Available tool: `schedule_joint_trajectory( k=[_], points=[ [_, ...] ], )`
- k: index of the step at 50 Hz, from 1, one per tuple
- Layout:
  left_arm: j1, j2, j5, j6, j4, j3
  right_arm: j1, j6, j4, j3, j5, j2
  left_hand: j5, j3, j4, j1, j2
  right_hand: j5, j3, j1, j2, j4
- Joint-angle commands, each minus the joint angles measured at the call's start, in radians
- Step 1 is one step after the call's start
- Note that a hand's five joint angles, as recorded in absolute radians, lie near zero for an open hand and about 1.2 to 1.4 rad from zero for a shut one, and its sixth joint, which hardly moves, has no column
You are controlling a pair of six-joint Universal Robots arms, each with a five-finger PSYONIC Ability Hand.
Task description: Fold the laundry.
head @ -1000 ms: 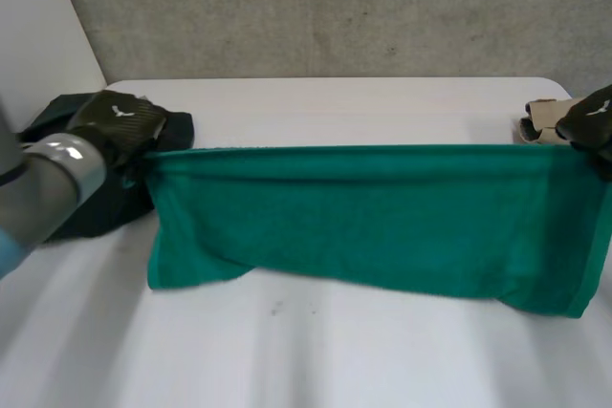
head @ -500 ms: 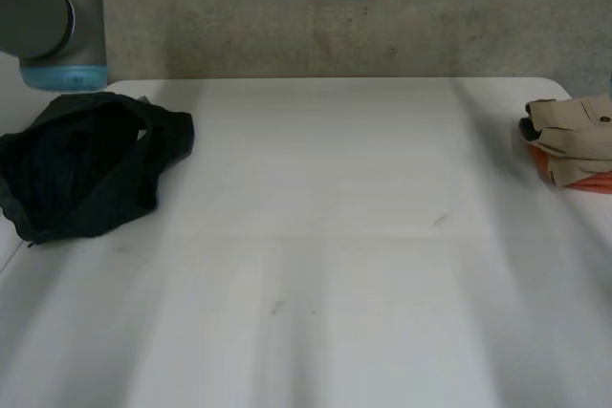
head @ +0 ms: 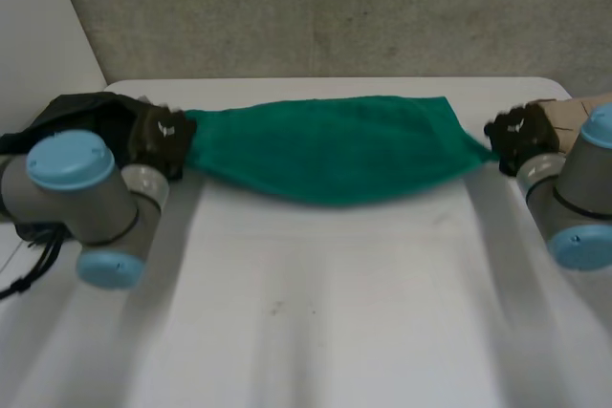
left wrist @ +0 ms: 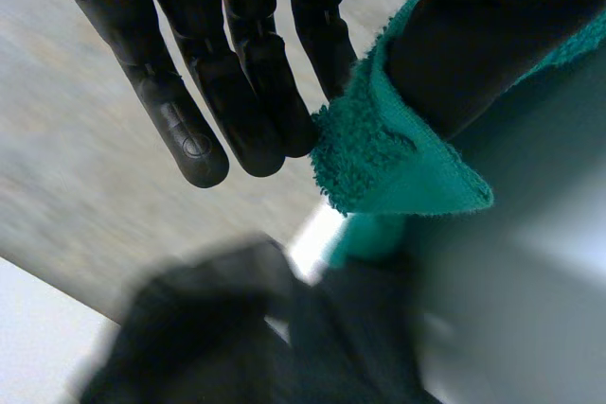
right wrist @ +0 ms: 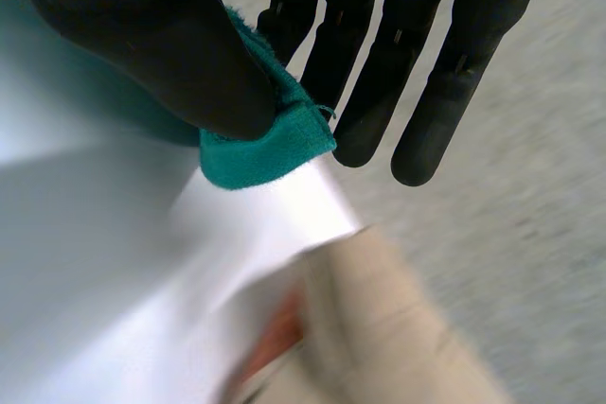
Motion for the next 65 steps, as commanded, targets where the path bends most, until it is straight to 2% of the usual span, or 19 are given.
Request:
schedule_joint_trajectory(
  k=[1, 8, 13, 17, 19, 24, 27, 30, 35, 38, 42, 47, 56, 57, 58, 59, 60, 65],
  points=[
    [0.010, 0.148, -0.001, 0.020, -0.088, -0.257, -0.008, -0.024, 0.213, 0.131, -0.006, -0.093, 0.244, 0.202, 0.192, 0.258, 0.196, 0.182, 0.203, 0.266, 0.215, 0.196],
    [0.009, 0.400, -0.003, 0.051, -0.280, -0.469, -0.027, -0.070, 0.410, 0.262, -0.003, -0.285, 0.244, 0.202, 0.192, 0.258, 0.196, 0.182, 0.203, 0.266, 0.215, 0.196],
    [0.004, 0.605, -0.001, 0.089, -0.533, -0.624, -0.102, -0.259, 0.609, 0.409, 0.006, -0.451, 0.244, 0.202, 0.192, 0.258, 0.196, 0.182, 0.203, 0.266, 0.215, 0.196],
    [-0.004, 0.673, 0.003, 0.118, -0.683, -0.678, -0.154, -0.405, 0.681, 0.501, 0.009, -0.517, 0.244, 0.202, 0.192, 0.258, 0.196, 0.182, 0.203, 0.266, 0.215, 0.196],
    [-0.005, 0.675, 0.003, 0.123, -0.708, -0.678, -0.156, -0.435, 0.679, 0.513, 0.011, -0.517, 0.244, 0.202, 0.192, 0.258, 0.196, 0.182, 0.203, 0.266, 0.215, 0.196],
    [-0.008, 0.606, -0.003, 0.119, -0.644, -0.606, -0.154, -0.404, 0.591, 0.487, 0.019, -0.480, 0.244, 0.202, 0.192, 0.258, 0.196, 0.182, 0.203, 0.266, 0.215, 0.196],
    [-0.002, 0.517, -0.008, 0.114, -0.572, -0.535, -0.151, -0.358, 0.496, 0.422, 0.063, -0.378, 0.244, 0.202, 0.192, 0.258, 0.196, 0.182, 0.203, 0.266, 0.215, 0.196],
    [-0.002, 0.468, -0.009, 0.112, -0.520, -0.488, -0.142, -0.337, 0.443, 0.386, 0.085, -0.341, 0.244, 0.202, 0.192, 0.258, 0.196, 0.182, 0.203, 0.266, 0.215, 0.196],
    [-0.004, 0.405, -0.012, 0.091, -0.383, -0.417, -0.030, -0.294, 0.247, 0.304, 0.083, -0.273, 0.244, 0.202, 0.192, 0.258, 0.196, 0.182, 0.203, 0.266, 0.215, 0.196],
    [-0.002, 0.363, -0.018, 0.083, -0.317, -0.393, -0.008, -0.288, 0.153, 0.257, 0.080, -0.212, 0.244, 0.202, 0.192, 0.258, 0.196, 0.182, 0.203, 0.266, 0.215, 0.196],
    [-0.007, 0.299, -0.080, 0.082, -0.244, -0.339, 0.013, -0.279, 0.019, 0.144, 0.065, -0.097, 0.244, 0.202, 0.192, 0.258, 0.196, 0.182, 0.203, 0.266, 0.215, 0.196],
    [-0.010, 0.199, -0.190, 0.083, -0.225, -0.250, 0.045, -0.274, -0.044, -0.006, 0.046, 0.033, 0.244, 0.202, 0.192, 0.258, 0.196, 0.182, 0.203, 0.266, 0.215, 0.196],
    [-0.018, 0.064, -0.221, 0.083, -0.220, -0.113, 0.061, -0.274, -0.056, -0.223, 0.028, 0.234, 0.244, 0.202, 0.192, 0.258, 0.196, 0.182, 0.203, 0.266, 0.215, 0.196],
    [-0.021, 0.055, -0.221, 0.082, -0.219, -0.103, 0.071, -0.272, -0.059, -0.241, 0.029, 0.253, 0.244, 0.202, 0.192, 0.258, 0.196, 0.029, 0.050, 0.113, 0.062, 0.043],
    [-0.030, 0.046, -0.222, 0.085, -0.219, -0.084, 0.076, -0.274, -0.059, -0.246, 0.034, 0.261, -0.337, -0.379, -0.389, -0.323, -0.385, -0.429, -0.407, -0.345, -0.396, -0.415],
    [-0.036, 0.044, -0.225, 0.088, -0.219, -0.078, 0.079, -0.274, -0.061, -0.249, 0.039, 0.264, -0.692, -0.734, -0.744, -0.677, -0.739, -0.881, -0.860, -0.797, -0.848, -0.867],
    [-0.042, 0.043, -0.224, 0.088, -0.219, -0.072, 0.082, -0.274, -0.061, -0.249, 0.040, 0.264, -0.978, -1.020, -1.030, -0.964, -1.025, -1.040, -1.018, -0.956, -1.007, -1.026],
    [-0.071, 0.058, -0.216, 0.085, -0.220, -0.047, 0.085, -0.225, -0.049, -0.220, 0.043, 0.210, -0.978, -1.020, -1.030, -0.964, -1.025, -1.040, -1.018, -0.956, -1.007, -1.026]
  ],
)
